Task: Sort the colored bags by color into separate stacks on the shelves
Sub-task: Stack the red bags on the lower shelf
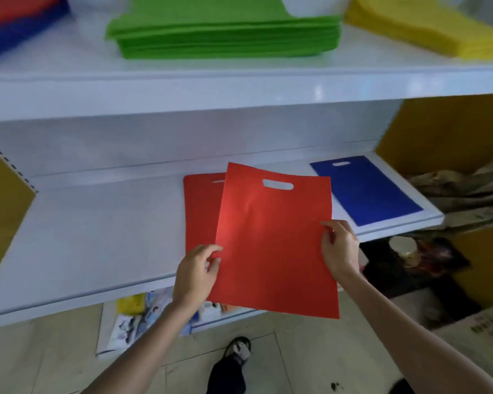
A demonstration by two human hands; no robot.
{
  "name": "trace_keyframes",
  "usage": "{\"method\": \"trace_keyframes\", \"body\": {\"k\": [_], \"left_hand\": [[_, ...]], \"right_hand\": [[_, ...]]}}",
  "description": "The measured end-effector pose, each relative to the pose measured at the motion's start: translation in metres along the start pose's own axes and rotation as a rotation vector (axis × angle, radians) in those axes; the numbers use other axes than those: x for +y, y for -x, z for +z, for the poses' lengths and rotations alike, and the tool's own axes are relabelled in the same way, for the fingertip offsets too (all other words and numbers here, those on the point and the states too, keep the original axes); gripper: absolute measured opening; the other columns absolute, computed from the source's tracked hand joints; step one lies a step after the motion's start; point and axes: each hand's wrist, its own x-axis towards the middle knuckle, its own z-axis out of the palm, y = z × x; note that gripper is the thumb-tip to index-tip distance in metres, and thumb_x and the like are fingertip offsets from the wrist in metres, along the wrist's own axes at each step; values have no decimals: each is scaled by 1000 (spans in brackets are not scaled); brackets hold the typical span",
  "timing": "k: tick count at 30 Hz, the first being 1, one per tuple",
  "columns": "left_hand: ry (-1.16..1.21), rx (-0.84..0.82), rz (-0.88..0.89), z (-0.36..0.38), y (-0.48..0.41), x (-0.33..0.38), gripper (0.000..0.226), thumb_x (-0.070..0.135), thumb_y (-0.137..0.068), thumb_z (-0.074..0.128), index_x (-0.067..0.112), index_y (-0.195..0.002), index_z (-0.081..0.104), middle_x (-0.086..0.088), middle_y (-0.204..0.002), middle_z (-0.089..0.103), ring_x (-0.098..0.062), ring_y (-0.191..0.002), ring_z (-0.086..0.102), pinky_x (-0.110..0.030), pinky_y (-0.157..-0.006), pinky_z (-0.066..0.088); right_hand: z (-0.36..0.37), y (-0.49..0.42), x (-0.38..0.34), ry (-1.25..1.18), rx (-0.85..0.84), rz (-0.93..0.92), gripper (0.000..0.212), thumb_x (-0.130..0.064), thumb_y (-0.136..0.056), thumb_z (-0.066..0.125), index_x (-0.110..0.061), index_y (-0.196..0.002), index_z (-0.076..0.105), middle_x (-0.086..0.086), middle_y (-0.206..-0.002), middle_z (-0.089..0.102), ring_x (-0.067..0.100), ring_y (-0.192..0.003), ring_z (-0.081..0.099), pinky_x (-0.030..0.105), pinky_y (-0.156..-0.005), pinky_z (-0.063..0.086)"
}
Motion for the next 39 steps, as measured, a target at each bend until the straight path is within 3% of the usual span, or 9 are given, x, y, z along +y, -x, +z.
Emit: {"method": "trace_keyframes", "body": {"k": [2,7,13,16,21,26,30,33,39], "left_hand": [[-51,48,-39,2,-22,-24,23,2,-80,66,11,-100,69,-4,-90,65,-19,-75,59,-25,-73,48],[-149,60,-84,12,-64,-70,26,11,-89,57,7,-114,63,-10,-108,63,-26,-101,57,-33,-88,45],[-249,26,-141,28,-88,-102,38,21,-90,58,9,-125,56,-9,-123,57,-25,-112,49,-28,-95,37],[-252,2,-208,33,-89,-106,43,28,-89,58,13,-130,52,-7,-130,49,-24,-118,43,-27,-99,34],[-217,-29,-300,33,-97,-102,46,28,-91,56,17,-135,46,-10,-131,45,-24,-117,47,-31,-98,39],[-203,-110,-327,25,-95,-97,49,22,-90,55,17,-137,42,-9,-135,44,-24,-118,49,-35,-100,42],[-170,-173,-352,10,-80,-77,50,20,-91,52,17,-139,39,-9,-140,37,-21,-118,50,-27,-97,40],[-173,-195,-334,-9,-65,-53,49,19,-91,51,16,-138,39,-10,-140,37,-20,-115,52,-23,-92,38],[-142,-148,-177,-55,-18,22,32,20,-91,53,13,-122,56,-8,-126,50,-19,-101,58,-29,-90,45]], "right_hand": [[37,-21,-4,5,-60,-36,31,4,-89,44,-1,-115,62,13,-121,54,27,-108,53,19,-88,34],[115,-73,-9,-1,-138,-149,35,4,-89,44,1,-119,60,14,-125,53,28,-111,55,25,-96,38],[175,-112,-3,153,-269,-232,45,0,-88,45,-5,-132,49,11,-141,43,28,-127,39,38,-105,33],[185,-114,6,364,-308,-162,41,-17,-94,43,-14,-135,45,12,-142,38,32,-127,34,43,-101,33],[188,-113,3,405,-330,-171,40,-23,-97,41,-16,-136,44,14,-136,42,33,-122,36,42,-97,36],[177,-107,-1,444,-423,-194,46,-17,-97,36,-19,-143,33,11,-148,31,32,-129,31,43,-103,33],[150,-86,-17,405,-437,-155,51,-16,-97,37,-18,-146,25,13,-152,21,33,-134,25,47,-104,31],[112,-68,-35,291,-370,-196,48,-12,-95,40,-11,-142,34,15,-145,34,32,-131,32,46,-102,36],[8,-16,-82,157,-194,-307,37,-7,-92,46,-6,-128,51,13,-129,53,27,-119,48,39,-92,45]]}}
